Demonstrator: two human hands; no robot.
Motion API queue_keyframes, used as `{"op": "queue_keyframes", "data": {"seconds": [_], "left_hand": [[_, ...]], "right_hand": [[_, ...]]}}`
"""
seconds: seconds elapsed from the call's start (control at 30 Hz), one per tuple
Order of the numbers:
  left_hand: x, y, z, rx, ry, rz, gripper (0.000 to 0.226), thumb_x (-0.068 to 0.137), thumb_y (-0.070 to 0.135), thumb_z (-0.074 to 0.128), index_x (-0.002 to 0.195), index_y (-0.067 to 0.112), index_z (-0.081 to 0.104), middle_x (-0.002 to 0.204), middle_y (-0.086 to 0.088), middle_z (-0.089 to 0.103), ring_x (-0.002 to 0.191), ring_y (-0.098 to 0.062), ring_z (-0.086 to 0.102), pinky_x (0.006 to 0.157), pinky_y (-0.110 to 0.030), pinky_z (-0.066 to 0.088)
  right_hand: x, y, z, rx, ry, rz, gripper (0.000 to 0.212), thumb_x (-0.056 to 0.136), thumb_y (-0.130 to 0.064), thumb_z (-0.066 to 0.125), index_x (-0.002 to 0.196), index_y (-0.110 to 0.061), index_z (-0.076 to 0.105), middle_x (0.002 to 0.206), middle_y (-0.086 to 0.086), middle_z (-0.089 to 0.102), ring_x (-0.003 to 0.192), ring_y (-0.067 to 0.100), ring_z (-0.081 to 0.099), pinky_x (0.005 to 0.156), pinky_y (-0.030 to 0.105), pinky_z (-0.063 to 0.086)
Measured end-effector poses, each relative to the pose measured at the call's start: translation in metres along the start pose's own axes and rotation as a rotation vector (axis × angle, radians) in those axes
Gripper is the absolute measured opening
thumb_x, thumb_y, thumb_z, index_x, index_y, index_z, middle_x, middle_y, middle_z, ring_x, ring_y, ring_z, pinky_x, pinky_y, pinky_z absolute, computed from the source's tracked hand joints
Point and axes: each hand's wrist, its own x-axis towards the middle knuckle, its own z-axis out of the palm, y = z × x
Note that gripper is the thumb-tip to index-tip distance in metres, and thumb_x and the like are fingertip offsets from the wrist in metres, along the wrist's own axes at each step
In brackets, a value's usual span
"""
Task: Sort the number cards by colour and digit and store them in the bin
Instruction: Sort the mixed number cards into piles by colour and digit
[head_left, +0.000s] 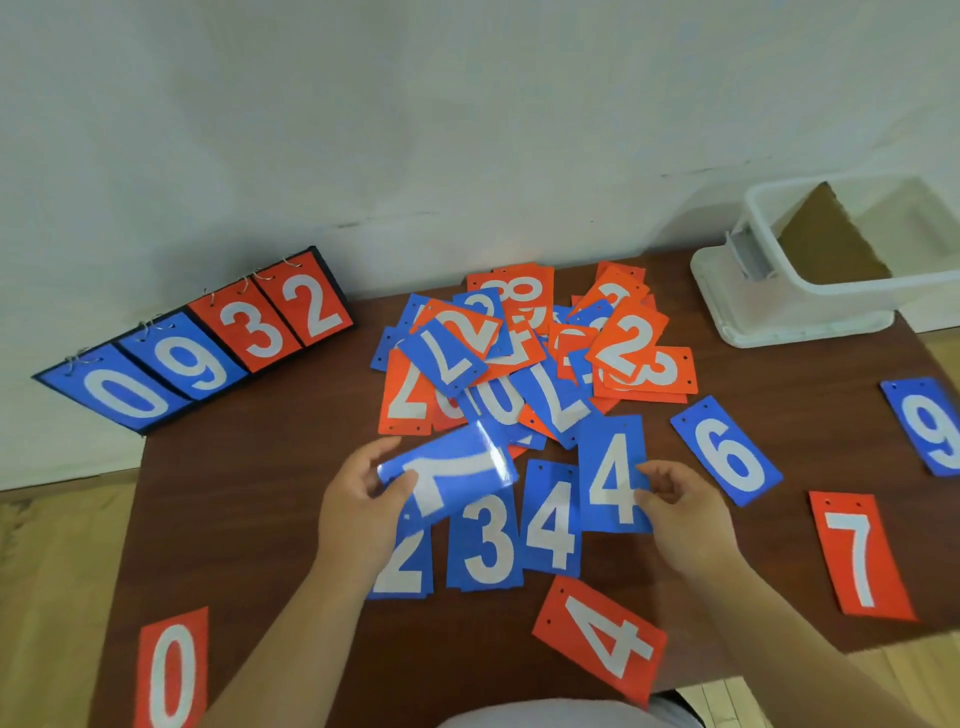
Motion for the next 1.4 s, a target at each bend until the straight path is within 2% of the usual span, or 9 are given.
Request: {"op": "queue_keyframes", "data": {"seconds": [0.13,0.43,0.6,0.77,0.87,0.93,1.07,1.17,1.4], "left_hand": [[-0.014,-0.030,-0.011,0.078,-0.029,-0.021,0.023,0.094,0.024,0.072,0.109,0.038,0.064,0.105,0.011,0.073,0.088,-0.006,0.073,0.065,-0.038,0.064],[-0.022,-0.033,-0.008,0.194,-0.210,0.051,0.021,0.098,0.022,0.065,0.109,0.041,0.064,0.106,0.012,0.071,0.094,-0.006,0.069,0.062,-0.021,0.054],[-0.027,-0.021,0.030,0.228,-0.391,0.113,0.030,0.099,0.020,0.063,0.105,0.049,0.063,0.112,0.013,0.069,0.098,-0.008,0.066,0.088,-0.033,0.057],[-0.043,-0.004,0.087,0.199,-0.404,0.133,0.035,0.098,0.025,0.064,0.124,0.048,0.059,0.120,0.017,0.058,0.112,-0.001,0.056,0.094,-0.032,0.054],[-0.066,-0.012,0.108,0.352,-0.266,0.224,0.043,0.099,0.031,0.062,0.139,0.041,0.050,0.114,0.014,0.050,0.112,-0.007,0.053,0.094,-0.030,0.049],[-0.089,-0.031,0.119,0.505,-0.343,0.291,0.046,0.100,0.038,0.058,0.144,0.041,0.045,0.120,0.012,0.046,0.120,-0.008,0.047,0.100,-0.027,0.044],[-0.125,-0.079,0.146,0.942,-0.567,0.316,0.055,0.103,0.050,0.041,0.155,0.041,0.026,0.137,0.001,0.041,0.126,-0.021,0.043,0.106,-0.038,0.043],[-0.151,-0.099,0.169,1.203,-0.507,0.286,0.065,0.100,0.059,0.033,0.159,0.040,0.011,0.150,-0.008,0.030,0.125,-0.031,0.038,0.103,-0.046,0.039],[-0.178,-0.116,0.179,1.219,-0.396,0.264,0.067,0.096,0.064,0.026,0.158,0.039,0.017,0.168,-0.005,0.013,0.153,-0.031,0.013,0.119,-0.054,0.018]], "right_hand": [[-0.025,0.013,0.028,-0.043,-0.100,0.035,0.019,0.094,-0.018,0.068,0.106,-0.031,0.064,0.105,-0.011,0.066,0.095,0.007,0.064,0.069,0.028,0.057],[-0.036,-0.003,0.051,-0.300,-0.157,-0.036,0.034,0.094,-0.034,0.068,0.126,-0.023,0.059,0.122,-0.005,0.064,0.105,0.011,0.060,0.065,0.019,0.051],[-0.049,-0.031,0.022,-0.093,-0.351,-0.184,0.019,0.092,-0.030,0.072,0.105,-0.036,0.060,0.113,-0.017,0.063,0.105,0.008,0.061,0.078,0.024,0.055],[-0.041,-0.031,-0.003,-0.301,-0.479,-0.335,0.021,0.092,-0.016,0.068,0.087,-0.036,0.064,0.097,-0.014,0.068,0.091,0.007,0.064,0.078,0.030,0.056],[-0.027,-0.009,-0.021,-0.225,-0.306,-0.236,0.020,0.091,-0.014,0.068,0.084,-0.033,0.064,0.090,-0.013,0.069,0.086,0.011,0.066,0.078,0.035,0.058],[-0.019,0.010,-0.036,-0.182,-0.223,-0.170,0.018,0.092,-0.015,0.069,0.086,-0.031,0.063,0.089,-0.011,0.068,0.083,0.017,0.066,0.074,0.039,0.057],[-0.001,0.042,-0.059,-0.198,-0.256,-0.140,0.018,0.093,-0.016,0.067,0.090,-0.032,0.061,0.094,-0.012,0.065,0.083,0.020,0.066,0.071,0.042,0.057],[0.009,0.059,-0.071,-0.235,-0.322,-0.183,0.018,0.093,-0.015,0.066,0.094,-0.032,0.063,0.093,-0.012,0.065,0.080,0.013,0.063,0.064,0.032,0.052],[0.023,0.077,-0.089,-0.315,-0.424,-0.255,0.014,0.094,-0.017,0.065,0.099,-0.030,0.063,0.094,-0.006,0.065,0.079,0.011,0.061,0.058,0.025,0.045]]}}
